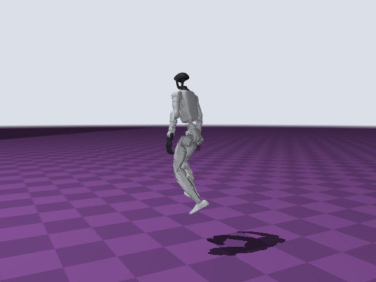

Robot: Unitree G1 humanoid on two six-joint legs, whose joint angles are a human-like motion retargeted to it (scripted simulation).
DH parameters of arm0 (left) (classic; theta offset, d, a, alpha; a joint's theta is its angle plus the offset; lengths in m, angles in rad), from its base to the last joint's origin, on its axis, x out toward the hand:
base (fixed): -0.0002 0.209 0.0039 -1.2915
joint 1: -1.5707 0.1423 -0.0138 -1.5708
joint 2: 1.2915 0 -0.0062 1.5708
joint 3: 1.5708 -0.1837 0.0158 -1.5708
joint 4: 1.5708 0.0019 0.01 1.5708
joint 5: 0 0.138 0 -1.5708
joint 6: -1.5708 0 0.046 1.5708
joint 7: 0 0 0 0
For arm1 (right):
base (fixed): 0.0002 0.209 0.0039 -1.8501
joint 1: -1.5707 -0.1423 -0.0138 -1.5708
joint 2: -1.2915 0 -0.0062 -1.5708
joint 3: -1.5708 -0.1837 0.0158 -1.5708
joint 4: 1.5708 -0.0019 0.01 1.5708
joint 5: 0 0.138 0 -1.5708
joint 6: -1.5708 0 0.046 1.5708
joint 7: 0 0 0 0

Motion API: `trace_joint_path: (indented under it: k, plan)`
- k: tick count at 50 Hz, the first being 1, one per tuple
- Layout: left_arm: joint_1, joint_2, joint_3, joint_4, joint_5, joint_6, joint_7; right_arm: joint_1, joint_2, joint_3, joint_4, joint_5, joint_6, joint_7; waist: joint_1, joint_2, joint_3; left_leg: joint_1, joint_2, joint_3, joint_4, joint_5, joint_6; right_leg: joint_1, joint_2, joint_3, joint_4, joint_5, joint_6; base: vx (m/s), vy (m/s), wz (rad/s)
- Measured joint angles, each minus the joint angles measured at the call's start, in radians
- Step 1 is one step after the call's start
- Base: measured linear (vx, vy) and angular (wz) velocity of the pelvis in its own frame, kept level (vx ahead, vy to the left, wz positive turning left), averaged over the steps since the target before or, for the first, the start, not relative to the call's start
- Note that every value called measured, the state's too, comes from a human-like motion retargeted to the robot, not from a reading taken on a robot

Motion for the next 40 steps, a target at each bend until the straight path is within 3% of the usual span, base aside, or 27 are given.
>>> trace_joint_path:
  k: [9,19,25,33,40]
  plan:
    - [-0.007,0.010,0.017,-0.094,-0.007,-0.007,0.038,-0.054,-0.043,-0.021,-0.009,0.008,0.005,-0.056,0.112,0.005,0.021,-0.091,0.147,-0.041,0.408,-0.161,0.077,0.266,0.116,-0.027,-0.339,0.087,0.051,0.08,-0.07,-0.05]
    - [0.001,0.010,0.010,-0.157,0.033,-0.028,0.067,-0.121,-0.069,-0.043,-0.043,0.024,-0.006,-0.107,0.202,0.016,0.023,-0.205,0.061,-0.083,0.291,-0.333,0.079,0.470,0.170,0.010,-0.637,0.196,0.133,0.16,-0.03,-0.12]
    - [0.010,0.012,0.018,-0.152,0.035,-0.040,0.078,-0.148,-0.054,-0.040,-0.059,0.025,-0.019,-0.118,0.217,0.023,0.034,-0.246,-0.024,-0.095,0.039,-0.293,0.043,0.555,0.171,0.020,-0.733,0.217,0.162,0.20,0.02,0.01]
    - [0.020,0.009,0.045,-0.105,0.023,-0.033,0.080,-0.145,-0.010,-0.021,-0.037,-0.027,-0.021,-0.114,0.206,0.021,0.028,-0.227,-0.129,-0.111,-0.372,-0.137,-0.006,0.632,0.151,-0.001,-0.792,0.206,0.184,0.23,0.07,0.19]
    - [0.041,-0.006,0.067,-0.043,-0.002,-0.015,0.071,-0.096,0.041,-0.002,0.026,-0.071,-0.007,-0.088,0.205,0.010,0.016,-0.197,-0.168,-0.115,-0.385,-0.108,0.016,0.662,0.119,-0.004,-0.693,0.143,0.188,0.28,0.12,0.18]
